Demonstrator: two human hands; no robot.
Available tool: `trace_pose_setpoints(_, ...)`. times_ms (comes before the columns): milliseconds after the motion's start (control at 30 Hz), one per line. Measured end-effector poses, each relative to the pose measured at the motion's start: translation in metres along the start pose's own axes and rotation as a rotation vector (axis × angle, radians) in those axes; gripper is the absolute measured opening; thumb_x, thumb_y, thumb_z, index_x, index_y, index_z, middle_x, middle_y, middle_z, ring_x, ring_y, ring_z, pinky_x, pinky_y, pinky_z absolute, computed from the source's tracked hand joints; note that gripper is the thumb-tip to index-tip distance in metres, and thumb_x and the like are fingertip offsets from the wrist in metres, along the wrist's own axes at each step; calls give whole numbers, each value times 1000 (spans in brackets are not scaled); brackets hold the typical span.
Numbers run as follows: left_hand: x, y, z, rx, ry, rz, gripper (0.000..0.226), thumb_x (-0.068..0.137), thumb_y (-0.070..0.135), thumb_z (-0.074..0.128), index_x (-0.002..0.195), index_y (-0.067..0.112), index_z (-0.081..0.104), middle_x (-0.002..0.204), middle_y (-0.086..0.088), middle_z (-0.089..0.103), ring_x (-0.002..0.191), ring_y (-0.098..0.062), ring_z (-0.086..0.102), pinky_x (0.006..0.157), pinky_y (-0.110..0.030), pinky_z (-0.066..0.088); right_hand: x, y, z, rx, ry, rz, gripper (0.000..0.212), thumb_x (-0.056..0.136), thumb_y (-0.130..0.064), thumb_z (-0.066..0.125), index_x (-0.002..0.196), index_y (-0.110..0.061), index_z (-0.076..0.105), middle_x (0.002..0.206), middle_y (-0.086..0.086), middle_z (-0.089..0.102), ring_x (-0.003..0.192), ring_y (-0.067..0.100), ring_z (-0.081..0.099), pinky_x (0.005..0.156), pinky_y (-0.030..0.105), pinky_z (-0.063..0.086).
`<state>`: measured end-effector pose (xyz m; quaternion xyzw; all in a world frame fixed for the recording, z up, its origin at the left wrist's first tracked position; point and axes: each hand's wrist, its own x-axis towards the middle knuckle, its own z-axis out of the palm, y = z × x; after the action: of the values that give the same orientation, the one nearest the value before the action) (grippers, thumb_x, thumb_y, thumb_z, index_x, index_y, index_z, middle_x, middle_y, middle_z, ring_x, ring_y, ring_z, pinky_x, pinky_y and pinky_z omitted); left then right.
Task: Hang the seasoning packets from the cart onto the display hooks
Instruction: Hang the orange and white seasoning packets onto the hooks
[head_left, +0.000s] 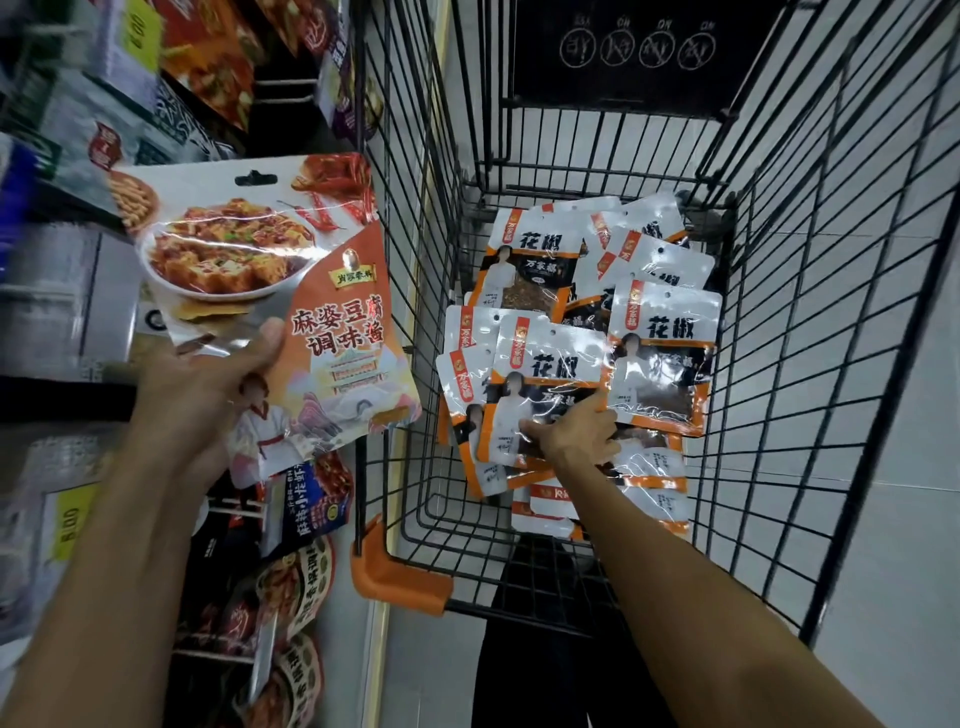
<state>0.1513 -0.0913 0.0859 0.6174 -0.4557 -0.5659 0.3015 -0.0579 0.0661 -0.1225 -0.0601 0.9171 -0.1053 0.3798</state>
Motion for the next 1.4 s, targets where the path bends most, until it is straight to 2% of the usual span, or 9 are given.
trace_pose_setpoints(267, -11, 4, 4, -31, -20, 33, 34, 81, 6, 71, 66, 37, 75, 74, 9, 74, 69, -8, 71, 59, -28, 59, 9, -1, -38, 533, 4, 39, 53, 66, -20, 87, 108, -4, 60, 111, 15, 68, 103, 30, 65, 90, 42, 54)
trace_pose_setpoints(433, -27, 10, 16, -64, 16, 22, 24, 81, 1, 69, 76, 23, 61, 68, 12, 73, 66, -8, 71, 55, -29, 59, 7, 3, -67, 931, -234, 57, 40, 76, 2, 76, 113, 1, 61, 115, 20, 67, 98, 33, 66, 87, 49, 55)
trace_pose_setpoints(700, -74, 26, 6, -91, 26, 15, 17, 66, 29, 81, 81, 22, 76, 88, -4, 75, 81, -27, 68, 81, -52, 52, -25, -11, -151, 861, -348, -263, 24, 78, -9, 76, 99, -9, 65, 95, 8, 72, 71, 10, 73, 56, 23, 56)
trace_pose_setpoints(867, -133, 42, -7, -111, 179, 42, 38, 46, 54, 85, 64, 23, 72, 67, 1, 68, 69, -19, 62, 68, -38, 52, -81, -33, -209, 768, -435, -540, 16, 81, -21, 75, 93, -15, 66, 94, 7, 73, 84, 17, 72, 72, 31, 59)
trace_pose_setpoints(1000, -203, 60, -25, -189, 271, 183, 25, 60, 36, 80, 48, 21, 64, 41, 14, 47, 35, -2, 39, 37, -13, 30, -144, -41, -251, 658, -554, -776, 18, 82, -24, 74, 91, -11, 66, 91, 11, 74, 78, 21, 72, 67, 33, 59)
trace_pose_setpoints(1133, -282, 78, -59, -257, 431, 281, 43, 61, 38, 79, 62, 10, 46, 39, 7, 36, 36, -9, 30, 40, -20, 25, -213, -48, -282, 583, -666, -961, 25, 82, -23, 73, 98, -6, 66, 99, 16, 73, 84, 23, 73, 69, 35, 60)
trace_pose_setpoints(1233, -344, 89, -83, -268, 528, 383, 50, 67, 35, 77, 45, 14, 38, 37, 6, 36, 37, -12, 34, 43, -23, 30, -271, -53, -294, 525, -729, -1116, 34, 83, -23, 74, 100, 4, 66, 88, 13, 74, 79, 15, 73, 59, 25, 57)
trace_pose_setpoints(1300, -384, 94, -98, -292, 584, 456, 54, 79, 20, 72, 32, 14, 46, 35, 14, 44, 34, -1, 43, 40, -14, 36, -313, -55, -296, 511, -815, -1187, 18, 81, -22, 75, 91, -9, 71, 80, 1, 76, 78, 12, 73, 56, 15, 52)
trace_pose_setpoints(1400, -446, 100, -126, -304, 695, 514, 36, 77, 19, 73, 44, 10, 62, 44, 12, 58, 42, 1, 57, 42, -13, 43, -376, -54, -290, 450, -924, -1322, 10, 76, -26, 77, 82, -18, 73, 86, -1, 77, 86, 17, 73, 70, 25, 56)
